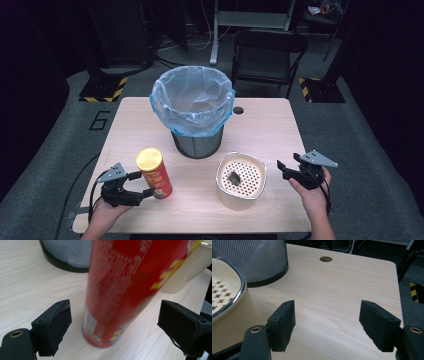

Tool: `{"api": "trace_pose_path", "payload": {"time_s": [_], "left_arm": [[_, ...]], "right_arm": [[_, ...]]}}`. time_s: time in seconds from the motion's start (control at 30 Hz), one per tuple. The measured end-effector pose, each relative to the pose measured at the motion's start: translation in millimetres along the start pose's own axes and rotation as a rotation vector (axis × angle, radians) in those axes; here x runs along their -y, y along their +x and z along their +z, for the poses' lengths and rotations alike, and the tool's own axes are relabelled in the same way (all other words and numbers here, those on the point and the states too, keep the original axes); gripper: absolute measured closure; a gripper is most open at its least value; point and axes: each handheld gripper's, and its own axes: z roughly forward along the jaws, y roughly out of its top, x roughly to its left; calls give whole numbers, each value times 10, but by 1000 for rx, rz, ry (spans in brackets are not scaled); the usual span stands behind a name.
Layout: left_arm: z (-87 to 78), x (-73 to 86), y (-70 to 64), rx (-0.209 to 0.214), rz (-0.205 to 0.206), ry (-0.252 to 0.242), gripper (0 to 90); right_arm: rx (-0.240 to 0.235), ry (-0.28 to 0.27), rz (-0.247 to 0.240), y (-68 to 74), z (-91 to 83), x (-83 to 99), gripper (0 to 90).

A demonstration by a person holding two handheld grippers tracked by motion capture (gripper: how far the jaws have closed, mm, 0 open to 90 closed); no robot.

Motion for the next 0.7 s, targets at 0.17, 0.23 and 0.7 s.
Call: {"api": "trace_pose_path", "payload": {"time_s": [0.17, 0.23, 0.7], "left_arm": [[123, -5, -2, 9, -3, -4, 113], [182, 10, -3, 4, 10, -9, 113], [371, 130, 15, -38, 52, -22, 150]], "right_arm": [[6, -11, 15, -46, -19, 19, 287], [9, -12, 23, -54, -17, 41, 287], [36, -3, 56, -163, -25, 142, 287]]}}
